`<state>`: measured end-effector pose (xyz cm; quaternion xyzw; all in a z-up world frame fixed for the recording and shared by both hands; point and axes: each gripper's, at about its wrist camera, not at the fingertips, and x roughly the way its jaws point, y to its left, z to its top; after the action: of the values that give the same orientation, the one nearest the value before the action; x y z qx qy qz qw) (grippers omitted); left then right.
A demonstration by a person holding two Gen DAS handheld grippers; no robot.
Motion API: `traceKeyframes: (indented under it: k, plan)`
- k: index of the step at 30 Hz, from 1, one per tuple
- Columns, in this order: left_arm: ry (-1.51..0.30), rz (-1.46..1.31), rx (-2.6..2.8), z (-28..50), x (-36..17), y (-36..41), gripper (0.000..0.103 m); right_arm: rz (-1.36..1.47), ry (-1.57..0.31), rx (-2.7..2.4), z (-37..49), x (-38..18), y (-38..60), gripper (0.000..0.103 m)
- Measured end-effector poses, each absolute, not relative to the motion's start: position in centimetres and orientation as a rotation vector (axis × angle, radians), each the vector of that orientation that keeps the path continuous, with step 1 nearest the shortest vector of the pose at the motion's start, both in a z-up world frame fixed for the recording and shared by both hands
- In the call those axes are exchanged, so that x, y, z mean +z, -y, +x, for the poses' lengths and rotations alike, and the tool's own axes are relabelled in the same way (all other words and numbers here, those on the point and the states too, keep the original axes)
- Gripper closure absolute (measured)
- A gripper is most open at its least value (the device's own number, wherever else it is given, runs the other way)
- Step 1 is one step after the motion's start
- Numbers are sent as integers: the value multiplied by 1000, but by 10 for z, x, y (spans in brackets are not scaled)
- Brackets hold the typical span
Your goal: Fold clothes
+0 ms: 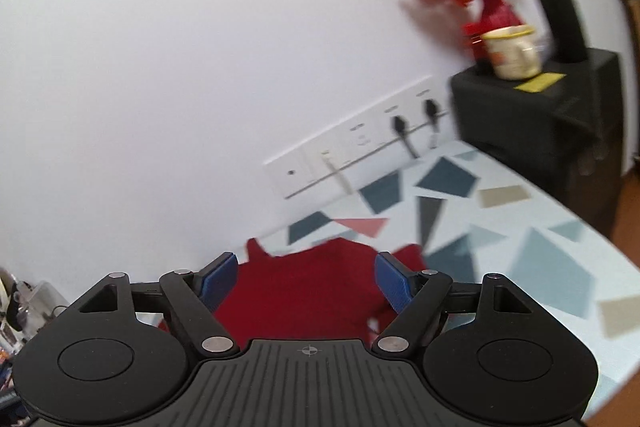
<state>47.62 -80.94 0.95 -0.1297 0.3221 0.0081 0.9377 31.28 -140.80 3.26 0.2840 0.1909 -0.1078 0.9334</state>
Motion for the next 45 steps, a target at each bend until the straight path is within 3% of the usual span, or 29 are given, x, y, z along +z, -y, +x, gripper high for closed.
traceKeyframes:
  k: [4,7,9,16,21,22,25,29,32,33,34,36,39,41,42,43,45]
  plan:
    - [-662,-283,-35,523,10,794,2,545,-402,-261,382,38,1409,43]
    - [-634,-221,-42,565,6,789,2,606,-406,-282,436,40,1415,65]
    - [-629,-218,-41,595,-1,784,2,634,-419,-283,468,35,1413,70]
    - [-748,-94,-100,683,-60,799,2,577,-512,-256,546,-6,1384,68]
    - [-903,-20,-134,715,-114,817,2,540,-609,-209,594,-49,1374,55]
    - [-919,-1,-97,719,-123,818,5,519,-625,-199,608,-58,1373,55]
    - [-942,16,6,727,-136,815,37,457,-661,-163,658,-79,1373,52]
    - [-907,105,96,734,-134,823,37,401,-709,-111,734,-110,1369,48]
    - [-875,172,160,740,-136,831,37,330,-775,-33,774,-134,1359,72]
    - [-875,157,180,743,-136,830,37,294,-785,-21,782,-140,1356,96]
    - [-880,135,192,746,-136,827,37,248,-777,-37,787,-142,1354,103]
    - [-892,95,204,752,-136,820,37,181,-753,-143,795,-141,1362,103]
    - [-901,79,209,754,-136,812,33,343,-735,-228,794,-136,1403,103]
    - [-915,55,220,755,-136,805,24,447,-724,-226,777,-127,1426,98]
    - [-925,45,224,757,-137,803,20,479,-716,-225,766,-122,1435,91]
    - [-932,43,225,758,-137,800,14,485,-706,-230,749,-117,1441,74]
    - [-933,46,216,758,-138,799,13,448,-698,-252,714,-112,1443,49]
